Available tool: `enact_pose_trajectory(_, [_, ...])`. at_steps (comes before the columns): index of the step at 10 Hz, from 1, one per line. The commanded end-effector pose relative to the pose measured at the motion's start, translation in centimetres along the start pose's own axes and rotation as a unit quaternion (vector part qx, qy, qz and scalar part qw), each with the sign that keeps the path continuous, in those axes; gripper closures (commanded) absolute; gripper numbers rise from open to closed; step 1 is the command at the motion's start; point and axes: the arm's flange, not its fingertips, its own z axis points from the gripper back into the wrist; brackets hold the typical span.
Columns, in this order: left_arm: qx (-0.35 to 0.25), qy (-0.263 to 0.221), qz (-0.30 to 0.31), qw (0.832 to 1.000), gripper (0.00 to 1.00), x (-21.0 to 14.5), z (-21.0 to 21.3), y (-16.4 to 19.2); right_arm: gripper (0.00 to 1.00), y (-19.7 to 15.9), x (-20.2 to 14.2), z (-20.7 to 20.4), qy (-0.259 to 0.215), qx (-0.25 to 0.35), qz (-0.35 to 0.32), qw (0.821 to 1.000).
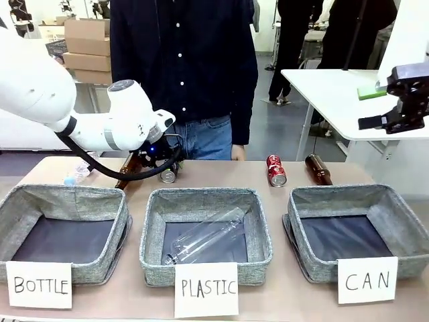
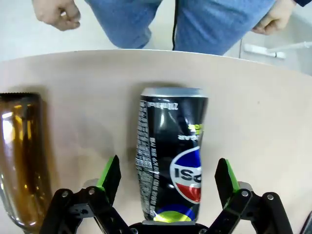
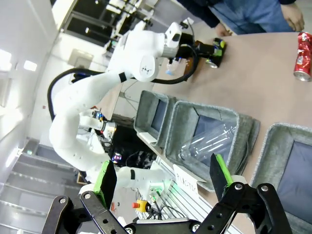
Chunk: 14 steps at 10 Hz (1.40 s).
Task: Sort the can waste into the basket.
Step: Pick up the can waste from the table and place it in the right Fabric basket.
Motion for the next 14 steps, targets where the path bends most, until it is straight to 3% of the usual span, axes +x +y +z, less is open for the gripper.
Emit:
enact_pose_trajectory(1, [0.019,0.006,0.008,1.0,0.0,0.5,-0.3,-1.0,0.0,-0.1,0.3,-0.3,-0.006,0.012,0.013,1.0])
enact_pose_trajectory(2, [0.027,0.006,0.004,1.0,0.6,0.5,-0.4,-1.1,0.0,-0.1,0.3,-0.3,-0.006,0.012,0.013,1.0])
enact_pose_trajectory(3, [0.027,0.006,0.007,1.0,0.6,0.4,-0.5,-1.1,0.0,-0.1,0.3,-0.3,-0.006,0.012,0.013,1.0])
enact_pose_trajectory(4, [0.03,0.005,0.008,1.0,1.0,0.4,-0.5,-1.1,0.0,-0.1,0.3,-0.3,-0.006,0.012,0.013,1.0])
enact_pose_trajectory(5, [0.031,0.005,0.012,0.999,0.65,0.4,-0.5,-0.9,0.0,-0.1,0.3,-0.3,-0.006,0.012,0.013,1.0])
enact_pose_trajectory(6, [0.033,0.004,0.011,0.999,1.0,0.3,-0.6,-0.8,0.0,-0.1,0.3,-0.3,-0.006,0.012,0.013,1.0])
enact_pose_trajectory(10, [0.024,0.0,0.019,1.0,1.0,0.5,0.1,-0.2,0.0,-0.1,0.3,-0.3,-0.006,0.012,0.013,1.0])
enact_pose_trajectory(11, [0.012,-0.001,0.028,1.0,0.65,0.6,0.9,0.0,0.0,-0.1,0.3,-0.3,-0.006,0.012,0.013,1.0])
enact_pose_trajectory(13, [-0.05,0.021,0.056,0.997,0.65,1.2,6.1,0.2,0.0,-0.1,0.3,-0.3,-0.006,0.012,0.013,1.0])
enact_pose_trajectory(14, [-0.108,0.025,0.063,0.992,0.65,1.1,12.5,0.8,0.0,-0.1,0.3,-0.3,-0.006,0.012,0.013,1.0])
